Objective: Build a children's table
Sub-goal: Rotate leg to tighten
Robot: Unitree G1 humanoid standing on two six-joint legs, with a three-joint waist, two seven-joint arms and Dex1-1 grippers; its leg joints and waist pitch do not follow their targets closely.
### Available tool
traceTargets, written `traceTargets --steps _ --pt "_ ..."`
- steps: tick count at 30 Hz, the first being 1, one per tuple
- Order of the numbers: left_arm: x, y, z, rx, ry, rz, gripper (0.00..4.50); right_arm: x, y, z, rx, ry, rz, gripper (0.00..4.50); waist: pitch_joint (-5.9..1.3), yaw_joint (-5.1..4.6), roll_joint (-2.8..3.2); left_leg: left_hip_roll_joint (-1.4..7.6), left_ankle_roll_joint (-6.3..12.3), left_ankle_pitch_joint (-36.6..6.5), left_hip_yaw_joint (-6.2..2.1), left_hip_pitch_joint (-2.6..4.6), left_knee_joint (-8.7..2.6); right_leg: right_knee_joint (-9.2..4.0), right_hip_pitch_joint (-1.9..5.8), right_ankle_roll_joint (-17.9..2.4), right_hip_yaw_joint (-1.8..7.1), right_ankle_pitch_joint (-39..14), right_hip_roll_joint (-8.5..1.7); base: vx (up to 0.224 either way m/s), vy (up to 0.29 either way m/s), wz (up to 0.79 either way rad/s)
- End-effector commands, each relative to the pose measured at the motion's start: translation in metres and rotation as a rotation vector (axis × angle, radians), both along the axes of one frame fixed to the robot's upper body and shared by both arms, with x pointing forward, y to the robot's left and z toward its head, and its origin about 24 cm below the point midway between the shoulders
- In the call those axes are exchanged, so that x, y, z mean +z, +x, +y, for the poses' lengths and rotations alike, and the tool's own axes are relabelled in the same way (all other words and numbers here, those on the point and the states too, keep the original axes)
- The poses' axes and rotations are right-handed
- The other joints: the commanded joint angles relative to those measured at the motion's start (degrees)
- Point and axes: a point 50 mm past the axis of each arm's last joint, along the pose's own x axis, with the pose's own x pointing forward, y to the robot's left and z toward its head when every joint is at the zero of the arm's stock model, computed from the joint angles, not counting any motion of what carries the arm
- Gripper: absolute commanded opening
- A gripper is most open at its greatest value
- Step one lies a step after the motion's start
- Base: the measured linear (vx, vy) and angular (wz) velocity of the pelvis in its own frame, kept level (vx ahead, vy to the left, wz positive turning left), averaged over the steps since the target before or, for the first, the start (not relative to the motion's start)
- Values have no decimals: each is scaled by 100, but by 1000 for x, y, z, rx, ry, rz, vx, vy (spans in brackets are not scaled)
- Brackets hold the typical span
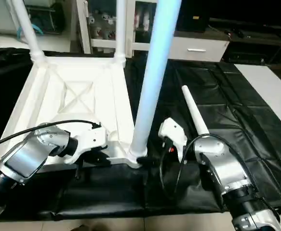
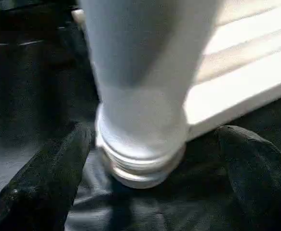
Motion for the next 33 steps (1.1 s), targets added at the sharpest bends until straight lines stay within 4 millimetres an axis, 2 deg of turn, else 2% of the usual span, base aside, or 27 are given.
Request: traceTargets --steps 1,3,4,6,9,11,15,17,18,20,25,33 --pt "-20 -18 -5 -86 51 136 0 4 -3 2 58 -1 -7 438 -313 -26 16 524 -44 -1313 -235 152 -454 -327 167 -1276 368 -1202 -494 0 0 0" --pt "-20 -19 -5 -88 52 136 0 3 -4 3 67 -2 -4 438 -310 -21 13 520 -33 -1308 -234 144 -446 -331 167 -1285 374 -1243 -504 0 0 0" --pt "-20 -19 -5 -89 53 136 0 3 -4 4 71 -2 -2 438 -304 -19 37 521 -49 -1334 -239 138 -449 -334 164 -1276 376 -1312 -506 0 0 0" --pt "-20 -19 -6 -92 55 135 0 2 -3 6 70 -1 -5 423 -303 -20 28 524 -101 -1453 -248 145 -451 -349 160 -1237 374 -1473 -509 0 0 0" --pt "-20 -19 -7 -97 59 134 0 2 0 8 66 11 -8 423 -311 -29 37 524 -141 -1498 -256 144 -453 -347 156 -1217 374 -1474 -504 0 0 0" --pt "-19 -19 -7 -98 61 134 0 2 0 9 67 14 -8 395 -319 -25 30 522 -137 -1464 -253 148 -449 -333 157 -1239 373 -1363 -500 0 0 0" --pt "-19 -19 -7 -99 63 135 0 2 2 11 66 22 -10 372 -329 -24 27 512 -86 -1285 -240 140 -435 -300 168 -1307 370 -1106 -488 0 0 0" --pt "-19 -19 -7 -100 63 136 0 2 2 11 65 25 -11 359 -329 -21 29 514 -74 -1277 -240 141 -433 -302 170 -1314 369 -1120 -493 0 0 0" --pt "-19 -19 -7 -101 64 137 0 1 2 11 65 25 -11 334 -328 -21 32 517 -74 -1286 -245 138 -434 -305 175 -1312 369 -1150 -497 0 0 0" --pt "-19 -19 -7 -100 66 135 0 0 2 12 68 26 -9 329 -329 -21 30 514 -75 -1278 -243 140 -433 -299 172 -1317 366 -1132 -490 0 0 0" --pt "-20 -19 -7 -100 69 134 0 -2 2 14 80 23 -7 280 -331 -21 17 514 -76 -1303 -242 142 -428 -302 171 -1317 368 -1170 -496 0 0 0" --pt "-21 -21 -7 -105 77 137 0 -4 0 13 96 10 1 265 -337 -17 15 512 -44 -1218 -239 139 -422 -290 180 -1334 365 -1067 -490 0 0 0"
